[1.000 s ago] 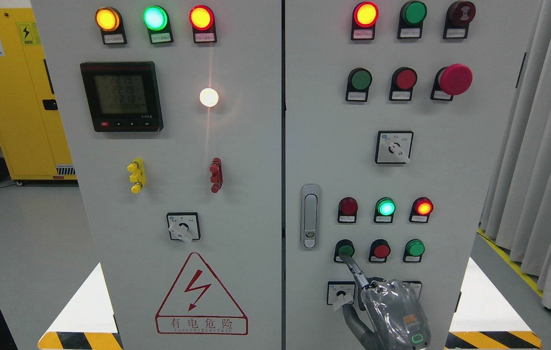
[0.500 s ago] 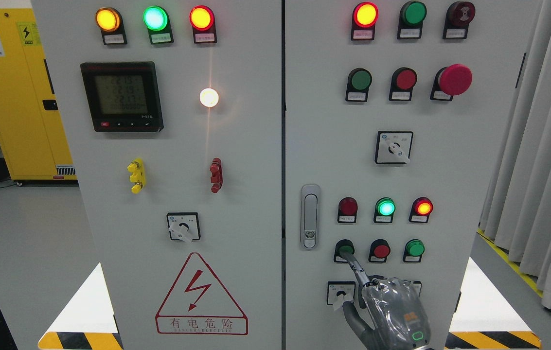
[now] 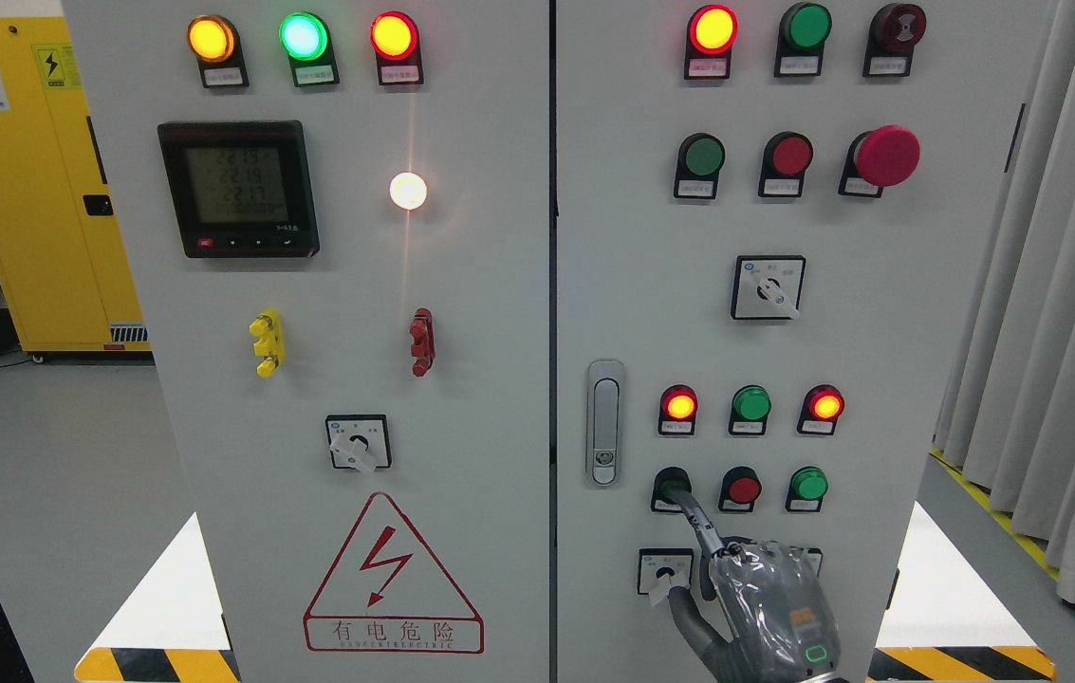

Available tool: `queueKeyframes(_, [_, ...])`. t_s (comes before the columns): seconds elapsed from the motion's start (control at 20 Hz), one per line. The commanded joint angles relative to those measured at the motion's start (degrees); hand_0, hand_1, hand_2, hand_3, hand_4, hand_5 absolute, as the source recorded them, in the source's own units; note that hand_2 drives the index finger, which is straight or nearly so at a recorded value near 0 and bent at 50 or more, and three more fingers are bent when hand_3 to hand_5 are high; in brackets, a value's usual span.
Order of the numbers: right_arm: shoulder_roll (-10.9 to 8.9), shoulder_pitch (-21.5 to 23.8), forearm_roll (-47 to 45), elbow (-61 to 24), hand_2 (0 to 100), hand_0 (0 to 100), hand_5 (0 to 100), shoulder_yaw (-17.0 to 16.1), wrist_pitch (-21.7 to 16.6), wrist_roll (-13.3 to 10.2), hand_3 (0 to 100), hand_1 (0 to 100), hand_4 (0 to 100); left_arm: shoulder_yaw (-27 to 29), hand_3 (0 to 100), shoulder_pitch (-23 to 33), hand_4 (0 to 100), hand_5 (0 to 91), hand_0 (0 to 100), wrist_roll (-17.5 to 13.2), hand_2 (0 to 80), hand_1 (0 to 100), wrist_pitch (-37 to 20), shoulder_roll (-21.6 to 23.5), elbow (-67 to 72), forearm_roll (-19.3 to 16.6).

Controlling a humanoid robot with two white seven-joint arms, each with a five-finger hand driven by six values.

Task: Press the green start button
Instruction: 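Release the green button, keeping the right hand near it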

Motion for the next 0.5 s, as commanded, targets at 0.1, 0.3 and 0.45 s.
queueKeyframes(0.1, [1.40,0.61,-0.36,-1.59,0,52,97,0.26,-0.32,-0.47,85,92,89,0.00,0,-0.01,0,0.0,12,0.02,0.0,56,-0.05,0.00,0.00,0.00])
queueKeyframes(0.3, [1.40,0.88,-0.45,-3.88,0,53,97,0.34,-0.49,-0.82,85,91,89,0.00,0,-0.01,0,0.0,12,0.02,0.0,56,-0.05,0.00,0.00,0.00])
queueKeyframes(0.45, [1.40,2.02,-0.45,-5.03,0,52,97,0.43,-0.93,-2.14,85,91,89,0.00,0,-0.01,0,0.0,12,0.02,0.0,56,-0.05,0.00,0.00,0.00])
